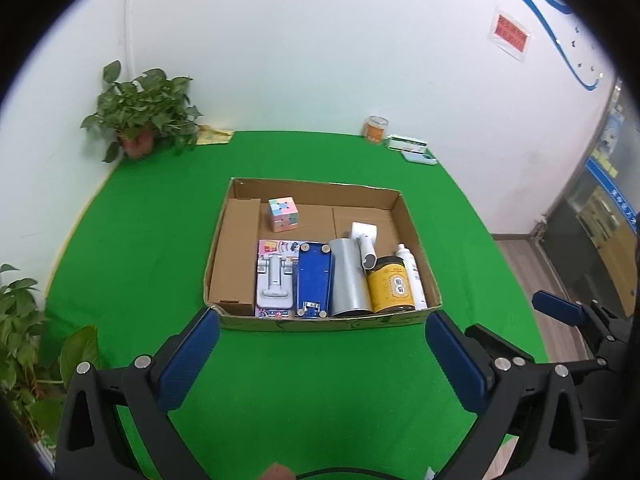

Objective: Organize rigid objects

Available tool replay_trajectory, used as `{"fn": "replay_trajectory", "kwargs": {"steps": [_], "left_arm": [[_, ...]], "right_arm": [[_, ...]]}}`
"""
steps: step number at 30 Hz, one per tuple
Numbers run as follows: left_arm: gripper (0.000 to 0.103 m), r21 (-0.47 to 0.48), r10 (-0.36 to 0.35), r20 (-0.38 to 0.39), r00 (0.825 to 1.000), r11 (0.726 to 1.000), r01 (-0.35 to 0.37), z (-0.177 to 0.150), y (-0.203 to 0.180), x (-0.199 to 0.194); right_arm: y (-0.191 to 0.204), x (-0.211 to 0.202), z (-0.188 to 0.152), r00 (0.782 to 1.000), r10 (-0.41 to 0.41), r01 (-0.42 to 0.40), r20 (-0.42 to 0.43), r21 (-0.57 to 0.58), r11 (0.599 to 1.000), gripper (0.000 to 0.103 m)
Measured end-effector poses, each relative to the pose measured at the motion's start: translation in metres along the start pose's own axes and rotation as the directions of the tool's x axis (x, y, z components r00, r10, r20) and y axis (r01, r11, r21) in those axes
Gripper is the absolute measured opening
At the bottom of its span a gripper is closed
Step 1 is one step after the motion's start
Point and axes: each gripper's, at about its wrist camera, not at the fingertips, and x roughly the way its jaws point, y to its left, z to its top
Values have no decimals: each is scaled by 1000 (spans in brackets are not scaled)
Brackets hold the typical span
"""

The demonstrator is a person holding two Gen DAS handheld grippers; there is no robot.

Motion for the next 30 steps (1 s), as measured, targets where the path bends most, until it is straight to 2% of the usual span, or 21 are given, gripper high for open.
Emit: {"fn": "replay_trajectory", "kwargs": {"steps": [2, 7, 12, 21, 30], "left_arm": [[102, 11, 20, 4, 1000, 1000, -20, -2, 7, -1], [102, 4, 15, 1, 1000, 1000, -15, -6, 23, 1], [102, -17, 35, -10, 999, 999, -35, -10, 33, 5], [102, -41, 65, -17, 998, 997, -66, -6, 21, 9], [102, -30, 151, -47, 987, 988, -153, -2, -13, 22]], "right_arm": [[9, 0, 1, 1000, -13, 13, -11, -4, 1000, 100], [30, -1, 3, 998, -54, 54, -15, -31, 998, 100], [34, -2, 2, 997, -80, 80, -20, -35, 996, 100], [12, 20, 6, 998, -57, 56, -37, -37, 998, 100], [-26, 46, 14, 999, 1, -2, -52, -23, 1000, 100]]}}
